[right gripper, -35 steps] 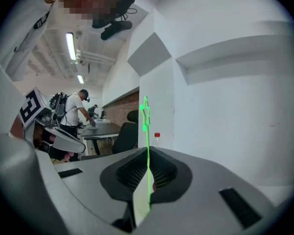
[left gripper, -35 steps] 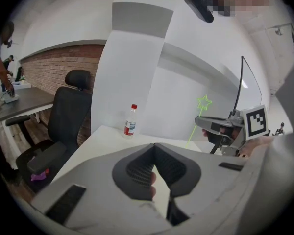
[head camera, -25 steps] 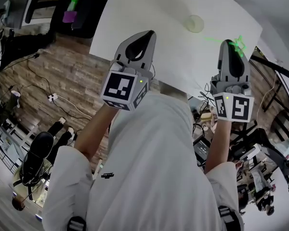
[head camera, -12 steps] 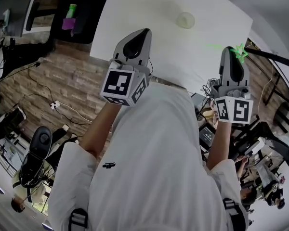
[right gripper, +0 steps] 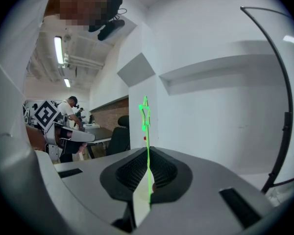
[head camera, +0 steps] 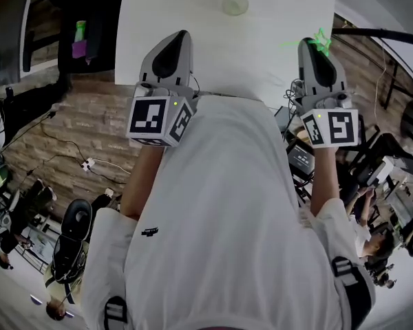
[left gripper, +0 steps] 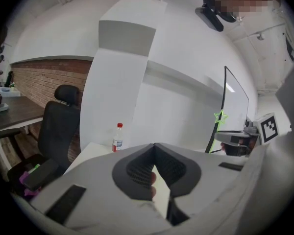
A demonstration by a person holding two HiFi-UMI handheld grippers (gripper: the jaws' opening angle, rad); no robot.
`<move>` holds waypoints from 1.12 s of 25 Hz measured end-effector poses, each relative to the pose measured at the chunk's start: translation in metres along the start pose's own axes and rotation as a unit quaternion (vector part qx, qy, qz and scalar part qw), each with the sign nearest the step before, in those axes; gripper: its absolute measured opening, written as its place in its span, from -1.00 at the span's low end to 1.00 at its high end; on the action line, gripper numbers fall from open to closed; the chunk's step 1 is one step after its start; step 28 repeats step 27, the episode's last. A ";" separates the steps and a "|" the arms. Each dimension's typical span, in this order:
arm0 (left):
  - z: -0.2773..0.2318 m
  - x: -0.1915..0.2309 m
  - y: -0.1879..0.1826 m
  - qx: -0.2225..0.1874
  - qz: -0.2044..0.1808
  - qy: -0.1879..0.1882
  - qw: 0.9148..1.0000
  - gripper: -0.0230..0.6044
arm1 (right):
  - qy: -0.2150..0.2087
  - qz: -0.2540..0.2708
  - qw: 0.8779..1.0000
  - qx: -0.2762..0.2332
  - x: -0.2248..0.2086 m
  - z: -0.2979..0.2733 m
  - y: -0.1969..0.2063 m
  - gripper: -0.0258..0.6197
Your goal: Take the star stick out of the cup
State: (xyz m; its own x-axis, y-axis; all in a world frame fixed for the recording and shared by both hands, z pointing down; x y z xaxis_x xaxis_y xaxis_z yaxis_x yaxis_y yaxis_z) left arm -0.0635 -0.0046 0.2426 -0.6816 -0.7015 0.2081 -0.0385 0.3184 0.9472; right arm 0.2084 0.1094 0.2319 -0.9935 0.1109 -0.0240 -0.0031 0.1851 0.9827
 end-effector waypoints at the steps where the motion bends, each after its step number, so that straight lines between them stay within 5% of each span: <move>1: 0.002 -0.002 -0.003 -0.001 0.000 0.001 1.000 -0.95 | 0.000 0.001 1.000 -0.001 0.001 0.003 -0.003 -0.88; 28: -0.028 0.016 -0.010 0.007 -0.011 0.029 0.999 -0.95 | 0.011 -0.019 1.000 -0.014 0.006 -0.025 0.000 -0.88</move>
Point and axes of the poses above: the fingertips, and each gripper's own axes: z backward along the fingers, x to its left, y out of its underside, the point moved 9 cm from there along z, backward along the fingers, and after that the axes turned 3 degrees about -x, right-handed, at the moved point
